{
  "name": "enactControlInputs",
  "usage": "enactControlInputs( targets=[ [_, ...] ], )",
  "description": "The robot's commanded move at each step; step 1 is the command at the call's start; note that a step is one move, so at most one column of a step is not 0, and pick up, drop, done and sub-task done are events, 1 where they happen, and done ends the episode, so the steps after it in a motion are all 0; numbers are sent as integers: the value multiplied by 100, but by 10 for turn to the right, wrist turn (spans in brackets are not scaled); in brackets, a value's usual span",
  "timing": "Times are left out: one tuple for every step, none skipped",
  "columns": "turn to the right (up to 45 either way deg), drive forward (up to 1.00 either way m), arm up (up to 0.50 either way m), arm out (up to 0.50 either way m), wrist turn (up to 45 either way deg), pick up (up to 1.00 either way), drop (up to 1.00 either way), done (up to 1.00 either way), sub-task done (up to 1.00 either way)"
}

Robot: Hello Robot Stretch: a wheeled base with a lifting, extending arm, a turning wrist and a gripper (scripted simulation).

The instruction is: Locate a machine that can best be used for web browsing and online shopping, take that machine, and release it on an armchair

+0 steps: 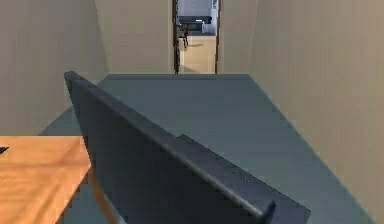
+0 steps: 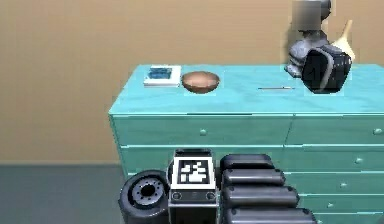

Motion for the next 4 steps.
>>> enactControlInputs(
  targets=[
    [0, 100, 0, 0, 0, 0, 0, 0, 0],
    [30, 0, 0, 0, 0, 0, 0, 0, 0],
    [0, 100, 0, 0, 0, 0, 0, 0, 0],
    [0, 100, 0, 0, 0, 0, 0, 0, 0]
  ],
)
